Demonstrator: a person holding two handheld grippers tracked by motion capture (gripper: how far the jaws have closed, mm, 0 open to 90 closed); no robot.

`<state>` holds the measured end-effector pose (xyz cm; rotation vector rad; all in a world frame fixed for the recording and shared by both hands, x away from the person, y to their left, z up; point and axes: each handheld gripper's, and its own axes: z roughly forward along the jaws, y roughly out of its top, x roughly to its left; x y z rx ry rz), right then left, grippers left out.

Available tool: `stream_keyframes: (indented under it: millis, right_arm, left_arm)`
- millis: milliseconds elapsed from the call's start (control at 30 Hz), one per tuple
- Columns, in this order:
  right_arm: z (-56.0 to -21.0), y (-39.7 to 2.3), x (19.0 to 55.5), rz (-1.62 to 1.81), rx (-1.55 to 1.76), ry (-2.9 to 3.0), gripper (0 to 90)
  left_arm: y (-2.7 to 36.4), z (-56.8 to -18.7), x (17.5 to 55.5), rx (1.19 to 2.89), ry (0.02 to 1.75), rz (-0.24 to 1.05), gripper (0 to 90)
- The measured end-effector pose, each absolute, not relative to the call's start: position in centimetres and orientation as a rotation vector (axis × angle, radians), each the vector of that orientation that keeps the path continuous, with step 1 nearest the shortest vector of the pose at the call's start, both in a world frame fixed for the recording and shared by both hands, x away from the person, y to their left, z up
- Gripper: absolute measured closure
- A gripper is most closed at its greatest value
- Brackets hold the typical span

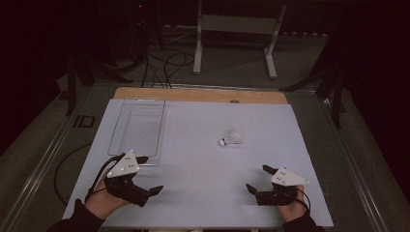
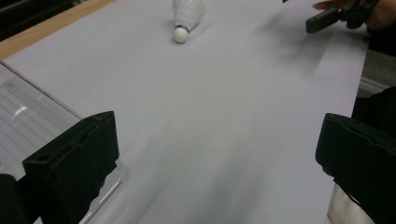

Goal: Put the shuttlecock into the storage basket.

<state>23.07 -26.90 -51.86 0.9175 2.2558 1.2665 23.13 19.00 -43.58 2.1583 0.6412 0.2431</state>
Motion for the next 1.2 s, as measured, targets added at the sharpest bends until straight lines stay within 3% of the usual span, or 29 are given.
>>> stream_keyframes:
  millis: [833, 1200]
  right_arm:
    - [-51.9, -26.8, 23.0, 1.255, 0.912, 2.262, 9.4]
    - [-51.9, -26.8, 23.0, 1.254, 0.911, 2.264, 9.4]
  left_arm:
    - [14.4, -44.4, 25.2, 2.485, 0.602, 0.071, 0.3]
    - [12.9, -44.8, 26.2, 2.535, 0.652, 0.009, 0.3]
